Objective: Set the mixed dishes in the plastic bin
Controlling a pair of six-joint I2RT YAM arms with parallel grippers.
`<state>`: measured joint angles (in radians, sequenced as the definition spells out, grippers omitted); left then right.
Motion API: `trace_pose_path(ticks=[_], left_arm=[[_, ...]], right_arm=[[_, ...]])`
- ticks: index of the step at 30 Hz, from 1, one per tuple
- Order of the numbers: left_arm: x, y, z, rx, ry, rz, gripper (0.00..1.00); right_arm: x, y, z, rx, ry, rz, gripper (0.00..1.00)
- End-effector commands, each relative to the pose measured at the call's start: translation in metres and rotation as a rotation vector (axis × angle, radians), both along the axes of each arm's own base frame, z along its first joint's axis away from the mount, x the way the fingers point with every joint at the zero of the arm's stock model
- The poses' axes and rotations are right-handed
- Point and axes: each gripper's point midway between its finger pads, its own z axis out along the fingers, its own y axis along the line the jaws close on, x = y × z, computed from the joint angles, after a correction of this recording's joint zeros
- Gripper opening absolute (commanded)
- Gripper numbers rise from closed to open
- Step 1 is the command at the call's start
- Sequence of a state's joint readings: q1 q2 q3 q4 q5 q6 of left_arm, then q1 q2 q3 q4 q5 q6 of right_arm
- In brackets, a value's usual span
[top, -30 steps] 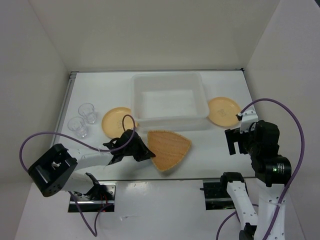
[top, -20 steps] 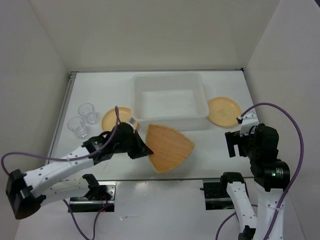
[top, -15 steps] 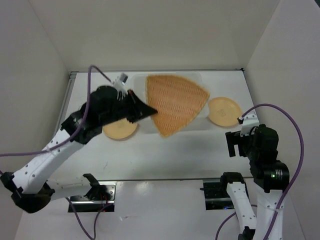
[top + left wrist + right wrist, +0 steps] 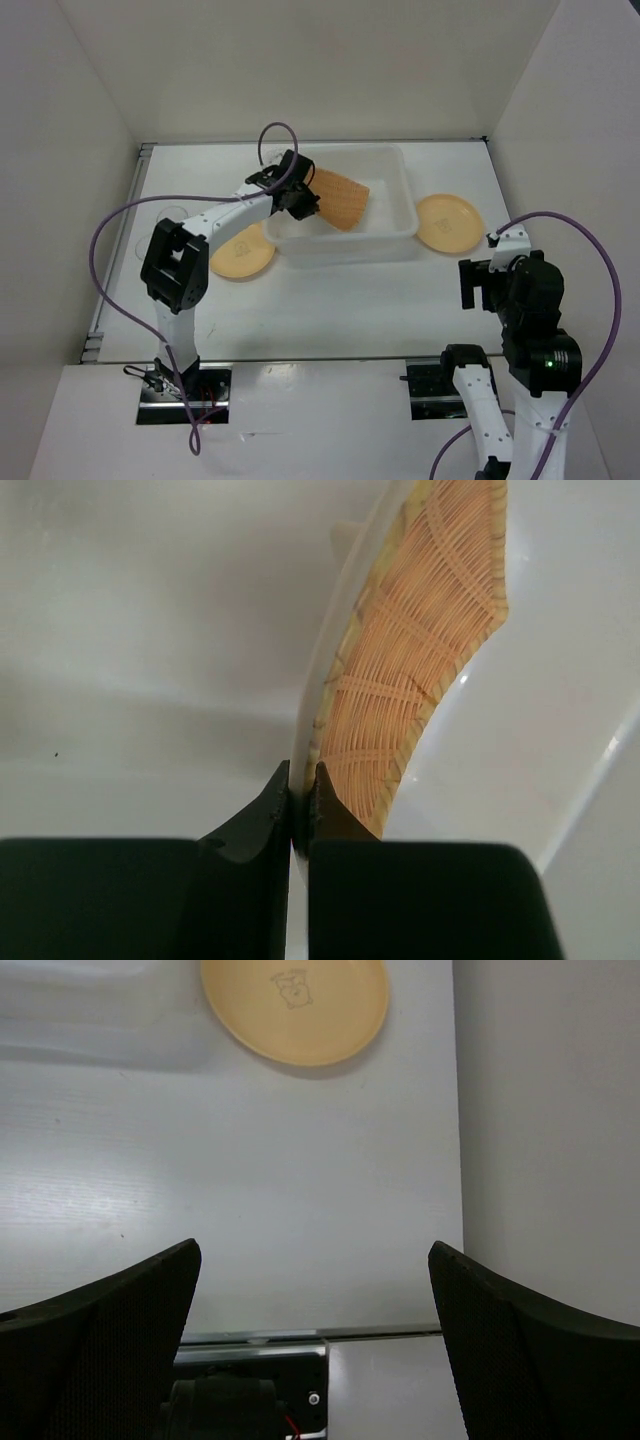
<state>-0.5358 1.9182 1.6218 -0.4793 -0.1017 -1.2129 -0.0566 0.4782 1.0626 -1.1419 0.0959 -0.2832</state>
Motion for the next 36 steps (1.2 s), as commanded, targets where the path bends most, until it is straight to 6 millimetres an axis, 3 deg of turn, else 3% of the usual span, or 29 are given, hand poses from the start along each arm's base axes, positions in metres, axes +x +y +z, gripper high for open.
trace_pose_path(ticks=[1, 2, 3, 7, 9, 13, 14, 15, 16, 18, 19, 20, 22, 23, 25, 26, 28, 29, 30, 31, 32, 33, 34, 35, 36], left_arm=[[0.025, -0.03, 0.055, -0.165, -0.161, 0.103, 0.0], [0.032, -0.037, 0.061, -0.188, -0.176, 0.091, 0.0], [0.04, -0.043, 0.044, -0.173, -0.155, 0.092, 0.0], [0.051, -0.063, 0.015, -0.203, -0.084, 0.075, 0.0], [0.05, -0.067, -0.011, -0.205, -0.027, 0.08, 0.0], [0.046, -0.069, -0.032, -0.2, 0.019, 0.078, 0.03], [0.041, -0.068, -0.043, -0.192, 0.042, 0.074, 0.08], [0.042, -0.06, -0.043, -0.185, 0.039, 0.078, 0.16], [0.042, -0.06, -0.046, -0.184, 0.04, 0.078, 0.35], [0.04, -0.057, -0.045, -0.175, 0.032, 0.037, 0.52], [0.039, -0.058, -0.045, -0.174, 0.032, 0.023, 0.6], [0.036, -0.061, -0.044, -0.187, 0.041, 0.008, 0.78], [0.034, -0.062, -0.044, -0.179, 0.038, -0.018, 0.95], [0.035, -0.056, -0.029, -0.164, 0.009, -0.005, 1.0], [0.029, -0.048, -0.006, -0.085, -0.065, -0.025, 1.0], [0.032, -0.04, 0.034, -0.072, -0.161, -0.023, 1.0], [0.027, -0.02, 0.06, 0.105, -0.26, -0.045, 1.0], [0.027, -0.008, 0.096, 0.139, -0.331, -0.036, 1.0], [0.021, 0.006, 0.101, 0.224, -0.347, -0.026, 1.0], [0.012, 0.019, 0.13, 0.265, -0.409, -0.045, 1.0], [0.006, 0.029, 0.14, 0.289, -0.432, -0.043, 1.0], [-0.005, 0.045, 0.13, 0.347, -0.414, -0.033, 1.0], [-0.022, 0.061, 0.157, 0.343, -0.465, -0.017, 1.0], [-0.033, 0.074, 0.162, 0.37, -0.481, -0.02, 1.0], [-0.042, 0.085, 0.174, 0.384, -0.528, 0.011, 1.0]], right_arm=[[0.004, 0.001, 0.059, 0.029, -0.224, -0.029, 0.99], [0.004, 0.005, 0.062, 0.041, -0.235, -0.004, 0.99], [0.007, 0.004, 0.065, 0.04, -0.241, -0.012, 0.99], [0.01, -0.003, 0.062, 0.032, -0.234, -0.051, 0.99], [0.015, -0.019, 0.063, 0.018, -0.253, -0.156, 0.99], [0.037, -0.034, 0.037, -0.034, -0.156, -0.222, 0.99], [0.04, -0.038, 0.04, -0.056, -0.162, -0.229, 0.99], [0.043, -0.044, 0.041, -0.073, -0.167, -0.263, 0.99], [0.054, -0.045, 0.045, -0.084, -0.181, -0.258, 0.99], [0.065, -0.045, 0.048, -0.09, -0.181, -0.245, 0.99], [0.079, -0.045, 0.044, -0.083, -0.16, -0.235, 0.99], [0.086, -0.044, 0.041, -0.079, -0.149, -0.225, 0.99], [0.104, -0.043, 0.029, -0.059, -0.119, -0.221, 0.99], [0.116, -0.048, 0.01, -0.053, -0.055, -0.232, 0.99], [0.131, -0.051, -0.005, -0.026, -0.011, -0.232, 0.99], [0.143, -0.054, -0.019, -0.01, 0.044, -0.237, 0.99], [0.156, -0.06, -0.028, 0.05, 0.074, -0.276, 0.99], [0.166, -0.064, -0.044, 0.108, 0.135, -0.275, 0.99], [0.173, -0.064, -0.052, 0.143, 0.16, -0.279, 0.99], [0.176, -0.065, -0.063, 0.178, 0.202, -0.28, 0.99], [0.184, -0.069, -0.084, 0.247, 0.279, -0.285, 0.99], [0.188, -0.074, -0.096, 0.287, 0.32, -0.292, 0.99], [0.191, -0.079, -0.11, 0.339, 0.367, -0.294, 0.99], [0.204, -0.077, -0.109, 0.415, 0.374, -0.239, 0.99], [0.201, -0.082, -0.14, 0.495, 0.481, -0.239, 0.99]])
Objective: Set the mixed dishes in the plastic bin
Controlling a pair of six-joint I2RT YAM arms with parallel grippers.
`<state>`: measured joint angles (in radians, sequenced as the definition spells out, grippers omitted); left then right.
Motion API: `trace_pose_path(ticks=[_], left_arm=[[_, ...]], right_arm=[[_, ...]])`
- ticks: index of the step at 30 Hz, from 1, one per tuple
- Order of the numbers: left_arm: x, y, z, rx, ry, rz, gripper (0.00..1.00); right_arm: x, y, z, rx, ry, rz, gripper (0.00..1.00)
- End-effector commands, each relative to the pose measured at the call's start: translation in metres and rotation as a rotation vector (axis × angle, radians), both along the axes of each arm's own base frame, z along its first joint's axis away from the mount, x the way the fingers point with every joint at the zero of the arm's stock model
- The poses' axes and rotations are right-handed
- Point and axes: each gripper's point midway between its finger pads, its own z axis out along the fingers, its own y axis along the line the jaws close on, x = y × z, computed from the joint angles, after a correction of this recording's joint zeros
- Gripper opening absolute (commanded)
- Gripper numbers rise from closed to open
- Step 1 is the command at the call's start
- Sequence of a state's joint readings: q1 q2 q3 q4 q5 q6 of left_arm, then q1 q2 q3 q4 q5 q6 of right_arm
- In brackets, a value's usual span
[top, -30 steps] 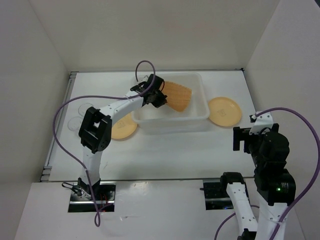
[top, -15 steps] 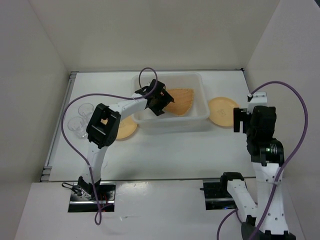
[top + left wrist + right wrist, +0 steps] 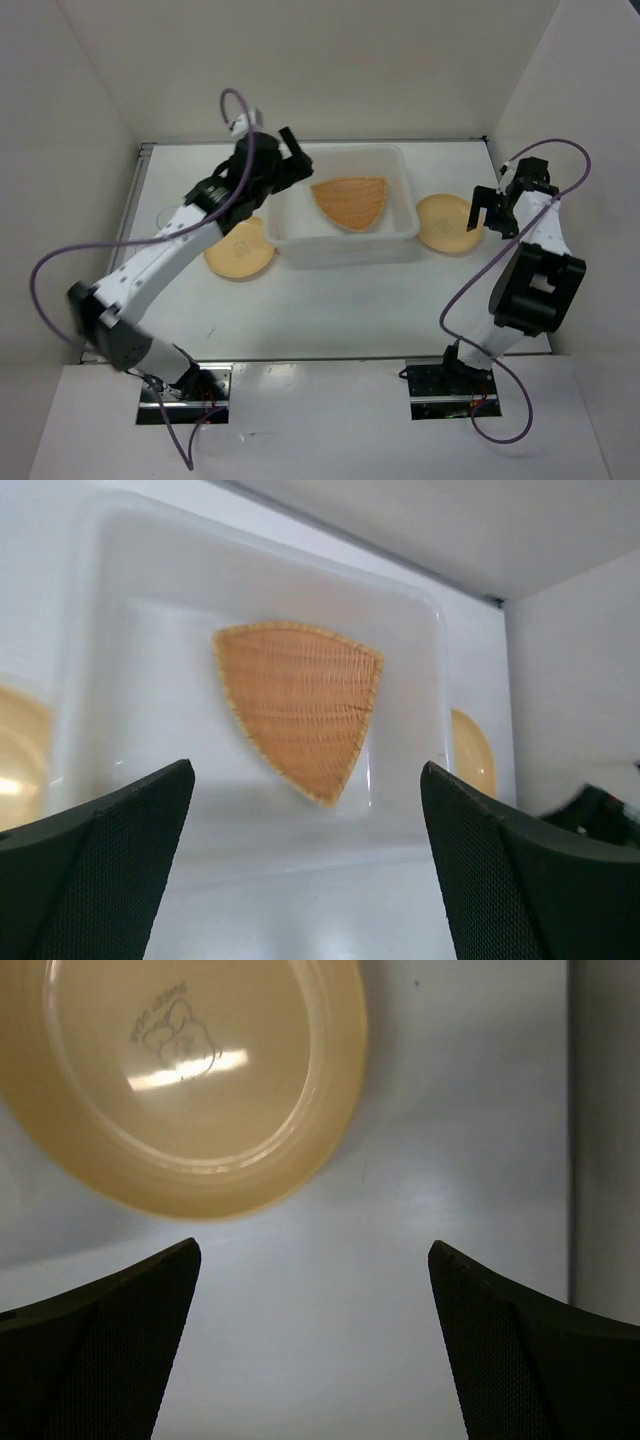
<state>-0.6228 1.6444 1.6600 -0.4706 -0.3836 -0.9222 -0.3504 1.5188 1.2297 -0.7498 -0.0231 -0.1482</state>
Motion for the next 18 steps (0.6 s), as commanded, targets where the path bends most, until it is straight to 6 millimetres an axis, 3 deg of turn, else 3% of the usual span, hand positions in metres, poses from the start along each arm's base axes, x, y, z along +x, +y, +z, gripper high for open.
trace_pose_path(ticks=[1, 2, 3, 5, 9, 12, 13, 17, 18], left_arm=[[-0.047, 0.078, 0.034, 0.171, -0.137, 0.094, 1.0], [-0.057, 0.088, 0.037, 0.179, -0.161, 0.096, 1.0], [-0.076, 0.105, 0.055, 0.156, -0.212, 0.115, 1.0], [-0.096, 0.125, 0.039, 0.199, -0.175, 0.132, 1.0], [-0.141, 0.163, 0.043, 0.175, -0.176, 0.186, 1.0], [-0.163, 0.175, 0.046, 0.137, -0.22, 0.167, 1.0], [-0.169, 0.179, 0.034, 0.163, -0.19, 0.162, 1.0], [-0.18, 0.191, 0.022, 0.199, -0.143, 0.177, 1.0], [-0.18, 0.194, 0.02, 0.205, -0.135, 0.185, 1.0]], right_arm=[[0.022, 0.009, -0.021, 0.281, 0.029, 0.053, 0.99], [0.032, 0.008, -0.02, 0.289, 0.013, 0.073, 0.99], [0.036, 0.007, -0.029, 0.295, 0.023, 0.071, 0.99], [0.047, -0.003, -0.034, 0.272, 0.013, 0.041, 0.99], [0.06, -0.013, -0.068, 0.276, 0.056, 0.008, 0.99], [0.071, -0.011, -0.078, 0.315, 0.054, 0.013, 0.99], [0.077, -0.009, -0.083, 0.344, 0.054, 0.024, 0.99], [0.087, -0.005, -0.1, 0.4, 0.063, 0.03, 0.99], [0.09, -0.004, -0.1, 0.41, 0.057, 0.035, 0.93]])
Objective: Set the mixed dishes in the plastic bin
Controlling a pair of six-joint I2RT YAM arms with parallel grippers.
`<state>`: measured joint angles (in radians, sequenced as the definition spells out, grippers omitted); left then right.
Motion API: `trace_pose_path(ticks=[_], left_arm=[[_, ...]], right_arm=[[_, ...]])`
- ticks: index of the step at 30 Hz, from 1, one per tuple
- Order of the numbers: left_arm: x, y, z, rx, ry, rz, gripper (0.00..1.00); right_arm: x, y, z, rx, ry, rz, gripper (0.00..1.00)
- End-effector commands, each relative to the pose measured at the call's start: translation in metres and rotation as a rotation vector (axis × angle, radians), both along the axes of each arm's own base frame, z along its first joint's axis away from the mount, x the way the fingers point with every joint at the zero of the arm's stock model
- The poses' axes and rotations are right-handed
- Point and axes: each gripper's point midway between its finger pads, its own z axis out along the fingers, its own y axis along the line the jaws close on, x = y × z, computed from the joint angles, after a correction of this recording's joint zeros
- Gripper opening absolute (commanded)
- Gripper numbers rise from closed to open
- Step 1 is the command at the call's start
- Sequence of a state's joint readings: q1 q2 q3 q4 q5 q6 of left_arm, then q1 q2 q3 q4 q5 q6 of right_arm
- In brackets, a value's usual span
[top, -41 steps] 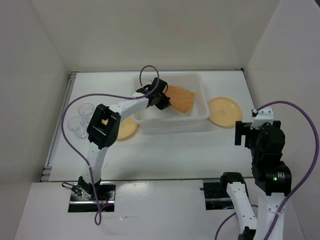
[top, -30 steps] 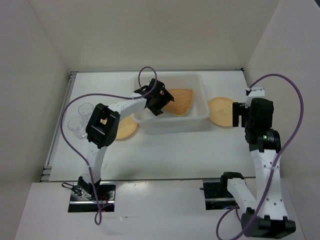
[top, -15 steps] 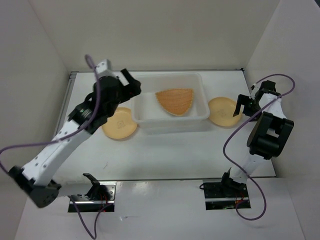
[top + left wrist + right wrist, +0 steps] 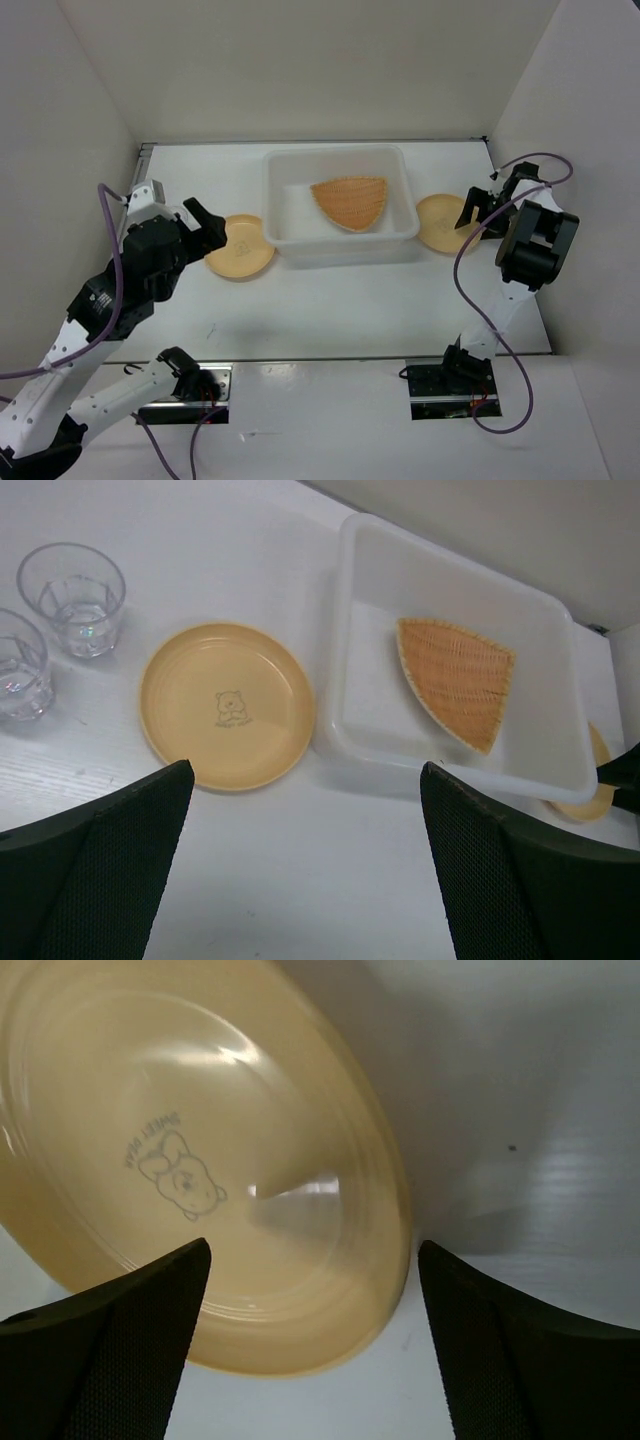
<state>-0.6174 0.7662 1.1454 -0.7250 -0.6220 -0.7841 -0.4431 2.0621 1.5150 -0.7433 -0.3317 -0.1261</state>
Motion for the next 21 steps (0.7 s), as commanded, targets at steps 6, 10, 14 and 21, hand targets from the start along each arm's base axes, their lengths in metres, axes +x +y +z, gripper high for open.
trace_pose_path(ticks=[6, 10, 14, 21], left_arm=[[-0.005, 0.015, -0.023, 0.044, 0.044, 0.058, 1.0], [-0.006, 0.015, -0.024, 0.013, 0.041, 0.069, 1.0], [-0.01, 0.023, -0.02, -0.016, 0.026, 0.095, 1.0], [-0.014, 0.032, -0.019, 0.006, 0.029, 0.119, 1.0]], right_arm=[[0.026, 0.004, 0.002, 0.053, -0.068, -0.021, 0.35], [0.027, -0.019, 0.034, -0.098, -0.089, -0.119, 0.0], [0.025, -0.03, 0.137, -0.303, -0.284, -0.165, 0.0], [0.025, -0.012, 0.323, -0.478, -0.727, -0.102, 0.0]])
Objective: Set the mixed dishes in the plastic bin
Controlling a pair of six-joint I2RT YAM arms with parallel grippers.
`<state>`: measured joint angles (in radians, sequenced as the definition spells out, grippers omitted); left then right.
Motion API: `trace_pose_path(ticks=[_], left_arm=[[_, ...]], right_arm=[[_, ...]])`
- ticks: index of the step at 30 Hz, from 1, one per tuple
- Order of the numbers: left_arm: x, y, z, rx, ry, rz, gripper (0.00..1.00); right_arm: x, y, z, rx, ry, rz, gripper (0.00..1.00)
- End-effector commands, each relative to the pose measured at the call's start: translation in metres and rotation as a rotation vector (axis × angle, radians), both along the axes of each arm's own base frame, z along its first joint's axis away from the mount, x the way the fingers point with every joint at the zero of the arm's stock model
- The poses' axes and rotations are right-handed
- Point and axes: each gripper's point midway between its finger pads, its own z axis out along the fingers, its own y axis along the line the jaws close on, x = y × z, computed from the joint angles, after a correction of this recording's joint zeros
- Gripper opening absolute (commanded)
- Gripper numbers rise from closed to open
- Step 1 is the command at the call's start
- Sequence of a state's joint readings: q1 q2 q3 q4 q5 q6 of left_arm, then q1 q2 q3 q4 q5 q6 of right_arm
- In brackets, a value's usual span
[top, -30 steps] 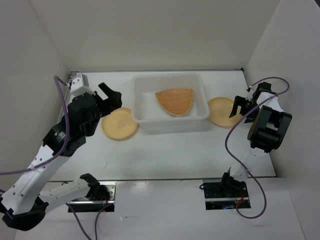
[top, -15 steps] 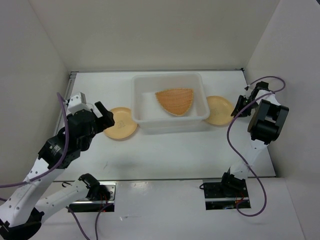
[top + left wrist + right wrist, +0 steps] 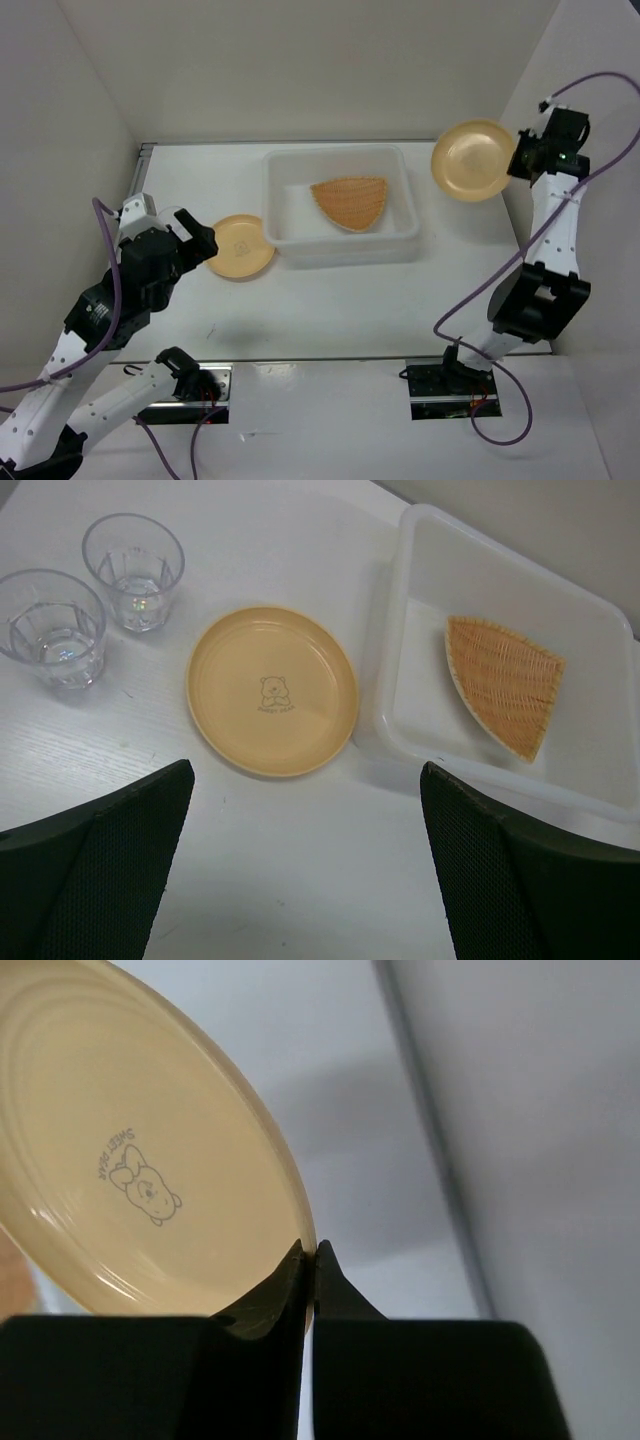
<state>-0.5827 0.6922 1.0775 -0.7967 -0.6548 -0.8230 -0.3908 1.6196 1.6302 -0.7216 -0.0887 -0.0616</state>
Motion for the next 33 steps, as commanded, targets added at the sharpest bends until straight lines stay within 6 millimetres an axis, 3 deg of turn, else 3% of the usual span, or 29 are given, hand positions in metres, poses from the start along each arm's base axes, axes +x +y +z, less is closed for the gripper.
trace_pose_path(ticks=[1, 4, 5, 6, 8, 9, 12, 13, 14, 17, 19, 20, 22, 23, 25, 26, 30, 32, 33], left_arm=[[0.001, 0.009, 0.001, 0.003, -0.006, 0.05, 1.0], [0.002, 0.009, 0.002, 0.002, -0.021, 0.046, 1.0], [0.003, 0.009, 0.004, 0.004, -0.029, 0.043, 1.0], [0.005, 0.006, 0.001, 0.007, -0.017, 0.035, 1.0], [0.008, 0.004, 0.01, 0.007, -0.031, 0.031, 1.0], [0.008, 0.004, 0.01, 0.022, -0.022, 0.027, 1.0], [0.007, 0.008, 0.014, 0.034, -0.016, 0.033, 1.0], [0.006, 0.008, 0.013, 0.039, -0.008, 0.033, 1.0], [0.004, 0.008, 0.01, 0.043, 0.005, 0.025, 1.0], [-0.004, 0.012, 0.008, 0.03, 0.011, 0.032, 1.0], [-0.01, 0.017, 0.012, -0.009, -0.009, 0.052, 1.0], [-0.016, 0.018, 0.009, -0.026, -0.005, 0.047, 1.0], [-0.021, 0.022, 0.003, -0.06, 0.004, 0.073, 1.0], [-0.023, 0.021, -0.002, -0.072, 0.011, 0.071, 1.0], [-0.027, 0.021, -0.011, -0.079, 0.037, 0.072, 1.0], [-0.025, 0.021, -0.016, -0.072, 0.056, 0.076, 1.0], [-0.011, -0.001, -0.034, -0.03, 0.133, -0.011, 1.0], [-0.002, -0.008, -0.051, 0.002, 0.2, -0.023, 1.0], [0.002, -0.014, -0.059, 0.002, 0.221, -0.037, 1.0]], right_arm=[[0.013, 0.024, 0.131, -0.15, -0.325, 0.125, 0.0], [0.017, 0.093, 0.166, -0.102, -0.412, 0.413, 0.0], [0.02, 0.109, 0.165, -0.082, -0.411, 0.475, 0.0], [0.028, 0.143, 0.153, -0.046, -0.382, 0.569, 0.0], [0.036, 0.171, 0.145, -0.039, -0.362, 0.62, 0.0], [0.043, 0.2, 0.128, -0.02, -0.324, 0.676, 0.0], [0.05, 0.241, 0.093, -0.017, -0.259, 0.768, 0.0], [0.055, 0.263, 0.07, -0.022, -0.213, 0.806, 0.0], [0.058, 0.271, 0.06, -0.022, -0.19, 0.817, 0.0], [0.076, 0.281, 0.014, -0.024, -0.095, 0.831, 0.0], [0.09, 0.277, 0.002, -0.083, -0.071, 0.807, 0.0], [0.096, 0.283, -0.015, -0.076, -0.039, 0.818, 0.0], [0.104, 0.28, -0.026, -0.102, -0.009, 0.818, 0.0], [0.108, 0.278, -0.046, -0.102, 0.033, 0.809, 0.0], [0.114, 0.275, -0.057, -0.121, 0.059, 0.799, 0.0], [0.115, 0.273, -0.077, -0.121, 0.106, 0.792, 0.0], [0.129, 0.27, -0.086, -0.157, 0.113, 0.791, 0.0], [0.135, 0.269, -0.079, -0.168, 0.098, 0.782, 0.12], [0.138, 0.269, -0.079, -0.168, 0.094, 0.781, 0.36]])
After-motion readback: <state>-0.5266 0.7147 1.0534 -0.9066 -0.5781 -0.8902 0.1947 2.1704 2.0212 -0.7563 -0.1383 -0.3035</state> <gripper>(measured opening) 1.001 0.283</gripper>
